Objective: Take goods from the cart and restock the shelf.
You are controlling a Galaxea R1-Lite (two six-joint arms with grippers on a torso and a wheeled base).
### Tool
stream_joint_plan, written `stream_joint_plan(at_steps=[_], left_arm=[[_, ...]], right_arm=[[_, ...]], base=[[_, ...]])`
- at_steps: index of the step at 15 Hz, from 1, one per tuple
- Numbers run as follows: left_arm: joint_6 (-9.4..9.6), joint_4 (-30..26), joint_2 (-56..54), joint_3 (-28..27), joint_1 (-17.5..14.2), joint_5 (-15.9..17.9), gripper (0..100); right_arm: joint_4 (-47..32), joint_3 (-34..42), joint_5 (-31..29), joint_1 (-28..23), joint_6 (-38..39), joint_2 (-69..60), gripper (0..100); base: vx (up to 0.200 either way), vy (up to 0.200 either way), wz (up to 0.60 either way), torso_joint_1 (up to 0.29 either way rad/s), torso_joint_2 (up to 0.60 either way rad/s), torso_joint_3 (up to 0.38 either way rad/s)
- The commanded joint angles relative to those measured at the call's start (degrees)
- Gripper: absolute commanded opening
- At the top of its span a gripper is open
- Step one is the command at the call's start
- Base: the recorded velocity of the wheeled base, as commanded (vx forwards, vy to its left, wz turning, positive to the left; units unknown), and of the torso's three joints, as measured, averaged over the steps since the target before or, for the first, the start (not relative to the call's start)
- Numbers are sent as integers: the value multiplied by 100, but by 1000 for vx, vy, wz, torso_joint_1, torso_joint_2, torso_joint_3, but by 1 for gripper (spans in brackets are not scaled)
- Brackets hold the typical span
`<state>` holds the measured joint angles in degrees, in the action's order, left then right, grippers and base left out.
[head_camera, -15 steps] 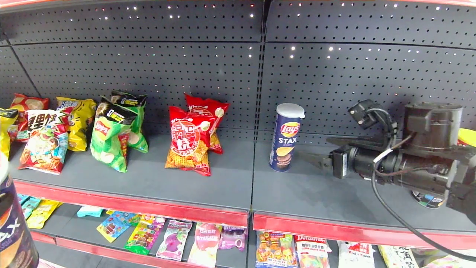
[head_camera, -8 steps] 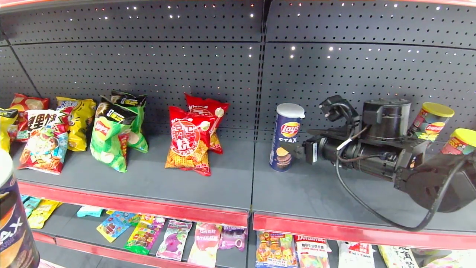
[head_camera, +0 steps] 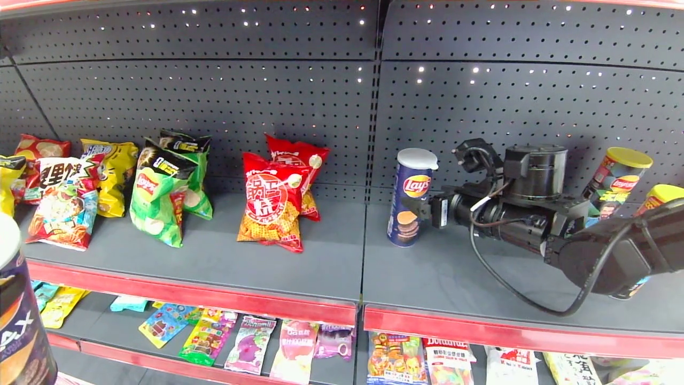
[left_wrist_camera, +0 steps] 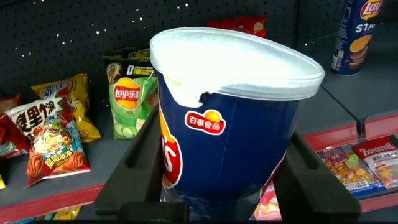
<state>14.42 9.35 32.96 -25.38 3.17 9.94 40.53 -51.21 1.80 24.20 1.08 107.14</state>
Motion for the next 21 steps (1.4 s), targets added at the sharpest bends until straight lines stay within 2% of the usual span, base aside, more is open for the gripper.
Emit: stream_joint_plan(at_steps=[1,8,21], left_arm=[[-1,-3,26,7,-1,8,0],[-1,-3,17,16,-1,8,0],[-1,-21,26,33,-1,0,0]], right_arm=[[-2,-20,-57,-29,-3,87,100],[-2,-644,-233,-47,111,571,100],[-2,-1005,-233,-47,138,817,100]], base=[[0,0,0,0,0,0],[0,0,0,0,0,0],[0,0,0,0,0,0]])
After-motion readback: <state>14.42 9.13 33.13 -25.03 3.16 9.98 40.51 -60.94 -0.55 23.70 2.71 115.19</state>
